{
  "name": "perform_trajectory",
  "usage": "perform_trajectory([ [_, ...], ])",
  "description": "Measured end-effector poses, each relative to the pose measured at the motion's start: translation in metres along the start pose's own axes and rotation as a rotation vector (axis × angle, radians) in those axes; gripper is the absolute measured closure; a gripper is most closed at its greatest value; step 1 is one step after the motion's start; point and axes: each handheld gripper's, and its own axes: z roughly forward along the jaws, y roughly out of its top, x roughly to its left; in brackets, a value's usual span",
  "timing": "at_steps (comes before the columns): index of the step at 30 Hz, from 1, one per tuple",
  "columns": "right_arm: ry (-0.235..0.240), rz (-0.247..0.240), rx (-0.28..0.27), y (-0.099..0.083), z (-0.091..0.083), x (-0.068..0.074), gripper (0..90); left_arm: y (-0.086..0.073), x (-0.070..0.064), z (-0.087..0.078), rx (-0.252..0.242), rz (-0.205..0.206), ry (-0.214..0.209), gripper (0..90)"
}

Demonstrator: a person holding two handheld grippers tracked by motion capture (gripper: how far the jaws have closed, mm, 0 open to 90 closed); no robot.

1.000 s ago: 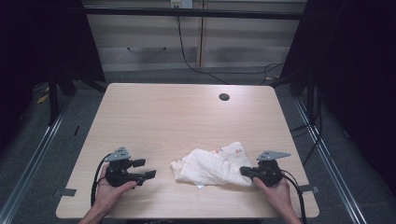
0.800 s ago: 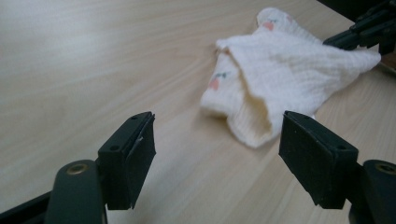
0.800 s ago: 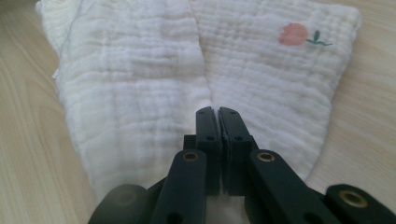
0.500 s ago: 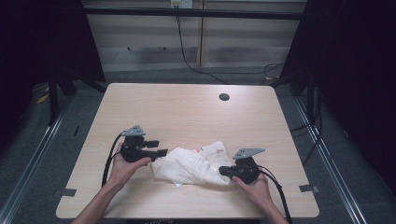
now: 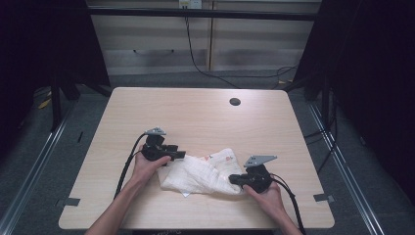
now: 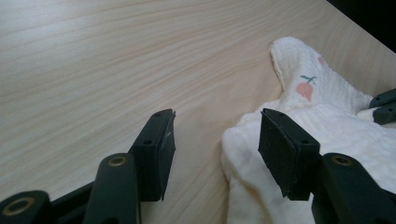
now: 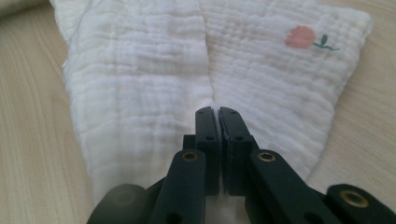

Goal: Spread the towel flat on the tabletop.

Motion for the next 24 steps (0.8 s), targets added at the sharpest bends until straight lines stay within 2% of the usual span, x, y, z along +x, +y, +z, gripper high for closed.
perform_trajectory([
  [3,-0.002,-0.001,0.001,0.000,0.000,0.000,87.4,0.000,-0.004,0.004,0.007,0.021,-0.015,49.6],
  [4,-0.004,-0.003,0.001,0.000,0.000,0.000,87.4,0.001,-0.004,0.005,0.008,0.026,-0.003,50.2],
  [5,-0.005,-0.004,0.001,0.000,0.000,0.000,87.4,0.001,-0.004,0.005,-0.001,0.011,-0.012,50.7],
  [6,-0.004,-0.004,0.000,0.000,0.000,0.000,87.4,0.001,-0.004,0.004,-0.002,0.012,-0.017,52.4],
  [12,-0.002,0.001,0.000,-0.001,-0.001,-0.001,87.2,-0.002,-0.010,0.011,0.053,0.052,0.007,58.0],
  [17,-0.007,0.003,-0.002,-0.001,-0.003,-0.001,86.5,-0.002,-0.013,0.015,0.062,0.068,0.016,64.6],
  [20,-0.006,0.006,-0.001,-0.001,-0.003,-0.001,86.5,-0.004,-0.015,0.015,0.067,0.089,0.021,73.1],
  [23,-0.012,0.009,-0.001,-0.001,-0.004,-0.001,86.5,-0.004,-0.017,0.015,0.073,0.110,0.003,84.5],
  [24,-0.012,0.009,-0.001,-0.001,-0.004,-0.001,86.5,-0.004,-0.017,0.014,0.075,0.122,-0.004,84.5],
])
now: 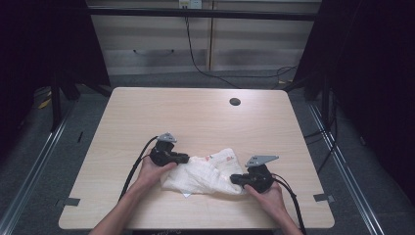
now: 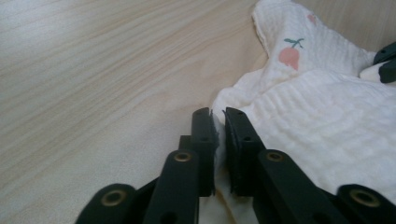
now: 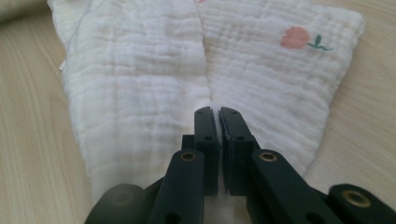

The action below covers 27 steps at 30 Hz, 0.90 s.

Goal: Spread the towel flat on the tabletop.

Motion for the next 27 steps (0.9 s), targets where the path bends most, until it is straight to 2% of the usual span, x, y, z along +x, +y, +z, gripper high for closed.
perform_trajectory([
  [5,-0.009,0.006,-0.018,0.000,-0.005,-0.001,86.6,0.002,-0.002,-0.012,-0.038,0.017,-0.012,85.7],
  [15,-0.040,0.039,-0.105,0.000,-0.026,-0.008,86.5,0.007,-0.007,-0.030,-0.128,0.020,-0.021,85.8],
  [19,-0.051,0.051,-0.152,0.001,-0.038,-0.012,86.2,0.008,-0.007,-0.035,-0.145,0.024,-0.019,85.5],
  [27,-0.061,0.068,-0.172,-0.002,-0.045,-0.016,85.2,0.010,-0.009,-0.038,-0.159,0.031,-0.011,82.4],
])
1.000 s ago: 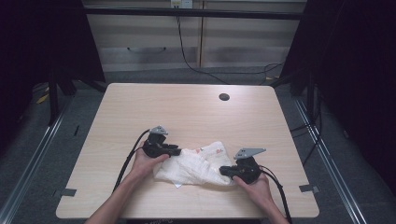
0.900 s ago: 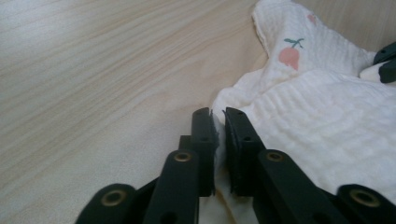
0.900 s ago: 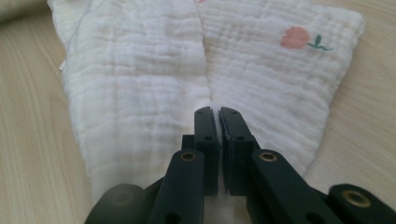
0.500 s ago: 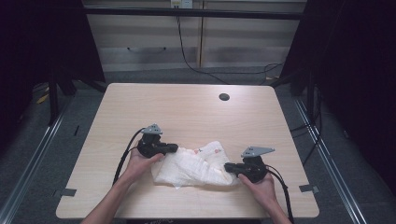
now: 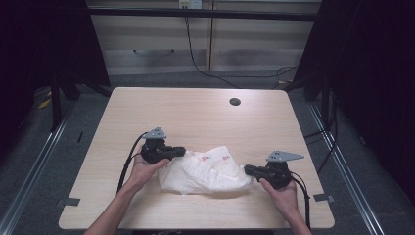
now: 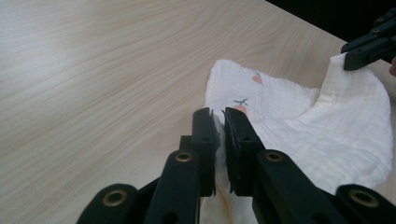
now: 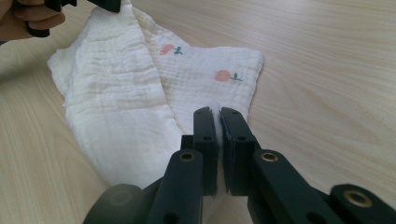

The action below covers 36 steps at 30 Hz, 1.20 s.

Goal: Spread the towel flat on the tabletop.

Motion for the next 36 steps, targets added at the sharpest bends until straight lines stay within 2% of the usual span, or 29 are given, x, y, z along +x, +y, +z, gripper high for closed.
perform_trajectory([
  [13,-0.011,-0.002,0.005,-0.001,0.000,0.001,81.9,0.002,-0.001,-0.004,-0.021,0.002,0.026,83.3],
  [18,-0.005,-0.002,-0.019,0.001,-0.005,0.000,83.9,0.006,-0.003,-0.009,-0.040,0.001,0.016,85.7],
  [19,0.002,0.007,-0.047,0.005,-0.012,-0.002,83.8,0.007,-0.004,-0.011,-0.050,-0.001,0.017,85.9],
  [20,0.002,0.007,-0.047,0.005,-0.012,-0.002,83.8,0.008,-0.004,-0.013,-0.061,0.000,0.021,85.9],
  [26,0.018,0.008,-0.141,0.021,-0.033,-0.007,86.5,0.016,-0.010,-0.030,-0.131,0.006,0.025,86.3],
  [28,0.017,0.006,-0.153,0.025,-0.036,-0.007,87.0,0.019,-0.012,-0.034,-0.147,0.010,0.024,86.4],
  [31,0.018,-0.009,-0.166,0.035,-0.037,-0.007,87.3,0.024,-0.013,-0.039,-0.189,-0.009,0.038,86.4],
  [36,0.004,-0.043,-0.191,0.064,-0.043,-0.004,87.5,0.040,-0.015,-0.050,-0.203,0.031,0.055,86.7],
])
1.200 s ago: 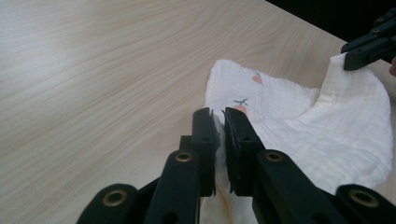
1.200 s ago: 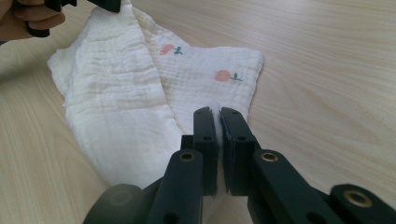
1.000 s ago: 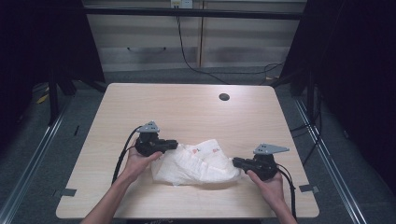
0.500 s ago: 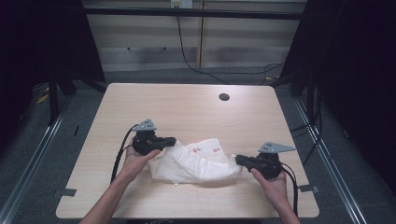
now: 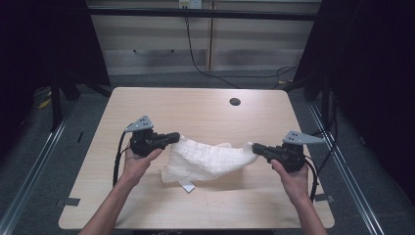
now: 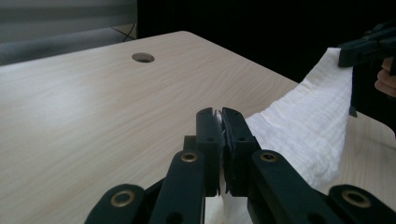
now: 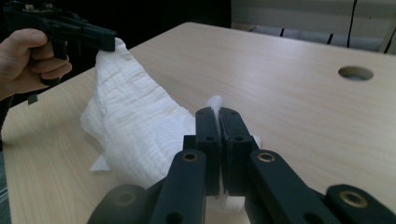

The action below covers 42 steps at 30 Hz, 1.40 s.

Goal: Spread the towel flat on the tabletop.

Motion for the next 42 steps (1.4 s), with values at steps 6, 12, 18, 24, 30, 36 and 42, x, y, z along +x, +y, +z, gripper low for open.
perform_trajectory([
  [6,-0.017,-0.036,-0.029,0.032,-0.002,0.001,87.6,0.027,0.003,-0.016,-0.059,0.015,0.019,87.1],
  [12,-0.013,-0.056,-0.074,0.066,0.000,0.001,87.8,0.059,0.014,-0.027,-0.103,0.027,0.055,87.1],
  [18,-0.014,-0.038,-0.121,0.103,0.008,-0.011,87.9,0.090,0.035,-0.022,-0.079,0.028,0.123,87.1],
  [24,-0.049,-0.007,-0.136,0.138,0.020,-0.032,87.9,0.124,0.053,-0.019,-0.089,0.017,0.168,87.1],
  [30,-0.092,0.012,-0.154,0.160,0.035,-0.050,87.9,0.151,0.053,-0.015,-0.155,0.036,0.162,87.1],
  [36,-0.087,-0.001,-0.125,0.137,0.045,-0.051,87.8,0.137,0.036,-0.009,-0.154,0.083,0.113,87.0],
  [42,-0.054,0.041,-0.065,0.083,0.051,-0.050,87.9,0.087,0.017,-0.001,-0.110,0.095,0.074,87.1],
])
